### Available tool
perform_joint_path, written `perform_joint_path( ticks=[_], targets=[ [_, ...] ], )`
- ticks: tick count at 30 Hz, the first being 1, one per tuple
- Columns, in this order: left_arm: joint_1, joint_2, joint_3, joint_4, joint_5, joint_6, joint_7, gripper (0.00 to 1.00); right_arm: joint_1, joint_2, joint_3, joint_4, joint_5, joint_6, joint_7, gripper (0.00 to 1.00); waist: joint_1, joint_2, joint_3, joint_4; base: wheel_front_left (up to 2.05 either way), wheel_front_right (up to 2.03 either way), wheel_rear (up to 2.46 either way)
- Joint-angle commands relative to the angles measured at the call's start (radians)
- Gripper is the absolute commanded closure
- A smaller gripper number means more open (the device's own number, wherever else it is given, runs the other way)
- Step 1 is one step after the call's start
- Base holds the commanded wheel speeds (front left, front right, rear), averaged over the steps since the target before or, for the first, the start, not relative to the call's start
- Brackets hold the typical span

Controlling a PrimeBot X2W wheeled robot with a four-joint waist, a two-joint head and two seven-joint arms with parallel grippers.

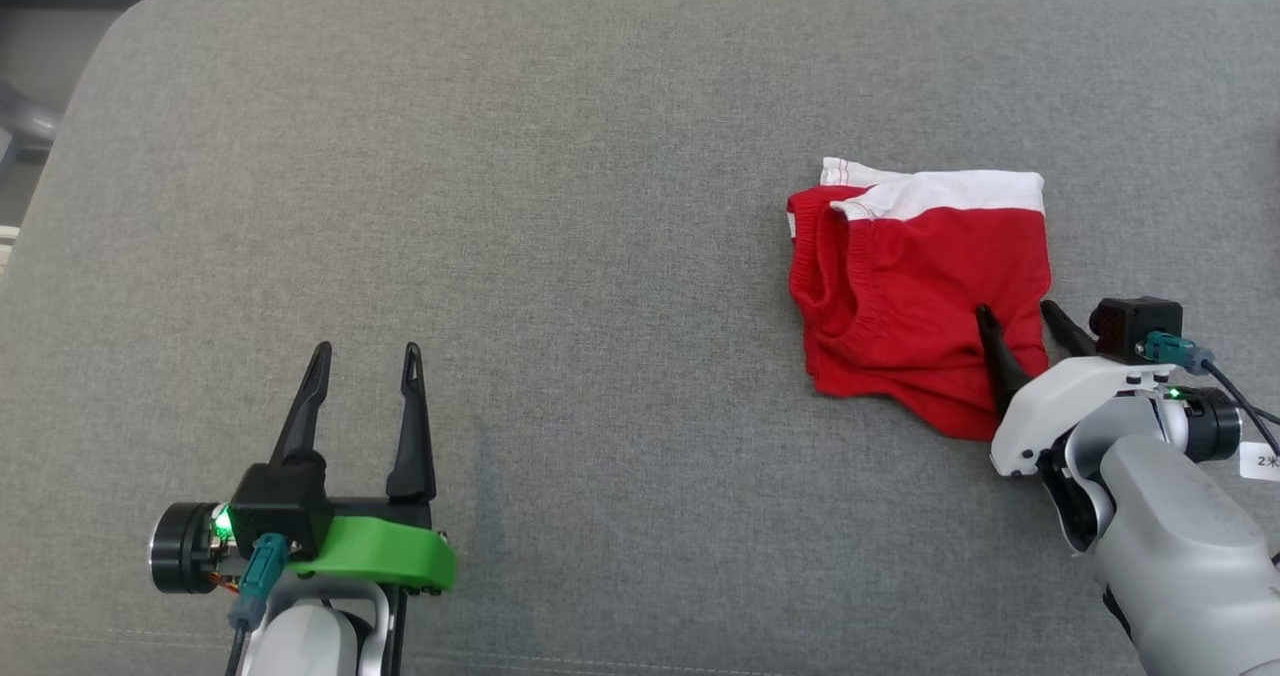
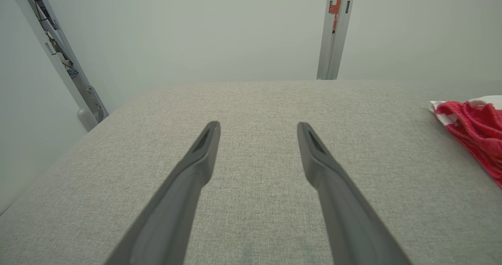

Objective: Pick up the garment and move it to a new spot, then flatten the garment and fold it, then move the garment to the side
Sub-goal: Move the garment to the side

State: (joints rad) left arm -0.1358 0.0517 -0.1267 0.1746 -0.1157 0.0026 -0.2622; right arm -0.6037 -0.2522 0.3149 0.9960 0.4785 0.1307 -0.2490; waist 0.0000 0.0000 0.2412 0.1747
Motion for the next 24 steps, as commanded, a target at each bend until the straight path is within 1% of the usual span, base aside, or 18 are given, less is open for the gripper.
perform_joint_path(
  ticks=[1,2,3,8,12,16,19,20,21,24],
  targets=[
    [-0.02,0.0,0.002,-0.001,-0.006,0.008,-0.003,0.0,0.009,0.016,0.02,0.021,0.017,0.0,0.014,0.8,0.0,0.0,0.003,-0.001,0.0,0.0,0.0],
    [-0.02,0.0,0.002,-0.001,-0.008,0.011,-0.003,0.0,0.005,0.016,0.03,0.022,0.03,-0.001,0.013,1.0,0.0,0.0,0.005,-0.005,0.0,0.0,0.0],
    [-0.02,0.0,0.001,0.0,-0.009,0.013,-0.003,0.0,-0.001,0.01,0.037,0.025,0.039,-0.001,0.013,1.0,0.0,0.0,0.008,-0.008,0.0,0.0,0.0],
    [-0.032,0.0,-0.001,-0.01,-0.015,0.023,-0.003,0.0,-0.061,-0.064,0.081,0.031,0.052,-0.003,0.007,1.0,0.0,0.0,0.031,-0.029,0.0,0.0,0.0],
    [-0.04,0.0,-0.008,-0.021,-0.021,0.034,-0.003,0.0,-0.126,-0.127,0.157,-0.003,0.032,-0.002,0.007,1.0,0.0,0.0,0.064,-0.067,0.0,0.0,0.0],
    [-0.061,0.0,-0.024,-0.036,-0.02,0.049,-0.003,0.0,-0.193,-0.224,0.233,-0.052,0.04,-0.001,0.026,1.0,0.0,0.0,0.112,-0.111,0.0,0.0,0.0],
    [-0.083,0.001,-0.032,-0.051,-0.012,0.064,-0.003,0.0,-0.247,-0.318,0.295,-0.104,0.06,-0.001,0.042,1.0,0.0,0.0,0.158,-0.155,0.0,0.0,0.0],
    [-0.088,0.0,-0.033,-0.053,-0.008,0.068,-0.003,0.0,-0.258,-0.336,0.305,-0.116,0.066,-0.001,0.045,1.0,0.0,0.0,0.167,-0.164,0.0,0.0,0.0],
    [-0.1,0.001,-0.037,-0.057,-0.002,0.071,-0.003,0.0,-0.279,-0.379,0.328,-0.14,0.079,-0.001,0.049,1.0,0.0,0.0,0.185,-0.183,0.0,0.0,0.0],
    [-0.129,0.001,-0.048,-0.061,0.018,0.072,-0.003,0.0,-0.316,-0.472,0.364,-0.18,0.116,-0.001,0.058,1.0,0.0,0.0,0.225,-0.22,0.0,0.0,0.0]
  ],
)
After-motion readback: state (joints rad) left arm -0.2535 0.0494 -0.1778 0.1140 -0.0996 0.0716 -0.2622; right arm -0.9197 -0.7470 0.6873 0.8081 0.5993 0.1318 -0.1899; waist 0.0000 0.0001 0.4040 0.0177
